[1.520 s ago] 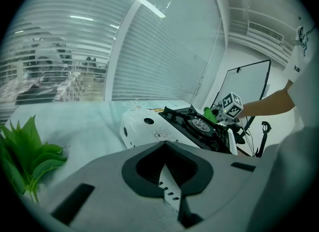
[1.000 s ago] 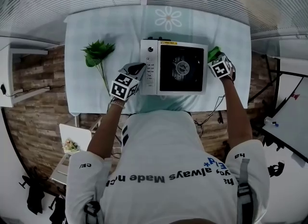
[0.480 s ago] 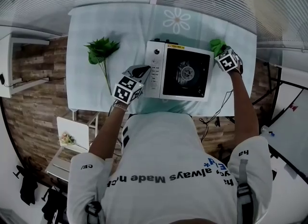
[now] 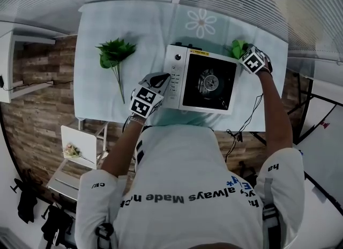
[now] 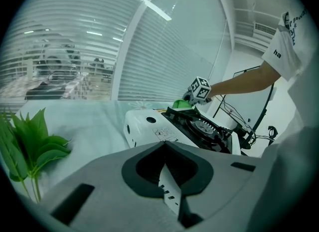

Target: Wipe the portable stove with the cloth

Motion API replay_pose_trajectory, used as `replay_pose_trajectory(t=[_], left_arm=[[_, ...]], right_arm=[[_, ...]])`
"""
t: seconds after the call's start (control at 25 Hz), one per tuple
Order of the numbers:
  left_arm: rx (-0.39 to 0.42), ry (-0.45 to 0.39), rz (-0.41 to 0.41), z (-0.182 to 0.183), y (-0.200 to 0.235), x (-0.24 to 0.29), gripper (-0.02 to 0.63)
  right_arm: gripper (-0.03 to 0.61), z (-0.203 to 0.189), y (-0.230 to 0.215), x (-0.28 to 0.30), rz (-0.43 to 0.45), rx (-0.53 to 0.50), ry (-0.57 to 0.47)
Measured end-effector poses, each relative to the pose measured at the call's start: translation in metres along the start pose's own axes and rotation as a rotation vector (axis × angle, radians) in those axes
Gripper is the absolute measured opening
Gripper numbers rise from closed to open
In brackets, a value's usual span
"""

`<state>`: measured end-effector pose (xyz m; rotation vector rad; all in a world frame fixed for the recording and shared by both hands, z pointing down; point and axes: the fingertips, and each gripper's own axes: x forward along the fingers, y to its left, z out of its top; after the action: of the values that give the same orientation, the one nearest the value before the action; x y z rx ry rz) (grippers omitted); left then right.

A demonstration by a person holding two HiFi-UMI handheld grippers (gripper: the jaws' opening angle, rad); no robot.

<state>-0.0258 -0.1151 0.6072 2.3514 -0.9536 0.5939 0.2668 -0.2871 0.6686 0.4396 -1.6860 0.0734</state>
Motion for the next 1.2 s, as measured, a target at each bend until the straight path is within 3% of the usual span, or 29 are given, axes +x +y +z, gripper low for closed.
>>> replay_pose_trajectory(t=[0.2, 0.72, 0.96, 1.2], left_arm=[[0.035, 0.019, 0.014, -0.001, -0.002, -0.002, 0.012], [-0.039, 0.005, 0.009, -0.018, -0.018, -0.023, 0.012], [-0.075, -0.008, -0.012, -0.026, -0.028, -0.032, 0.012], [-0.096, -0.01, -0.032, -0.036, -0.037, -0.04, 0.012]], right_arm=[[0.023, 0.042, 0.021, 0.01, 0.093, -0.063, -0.031], [0.023, 0.151, 0.067, 0.022, 0.211, -0.181, -0.107], [0.023, 0.174, 0.06, 0.015, 0.141, -0.254, -0.113], [0.023, 0.255, 0.055, -0.023, 0.061, -0.271, -0.291]])
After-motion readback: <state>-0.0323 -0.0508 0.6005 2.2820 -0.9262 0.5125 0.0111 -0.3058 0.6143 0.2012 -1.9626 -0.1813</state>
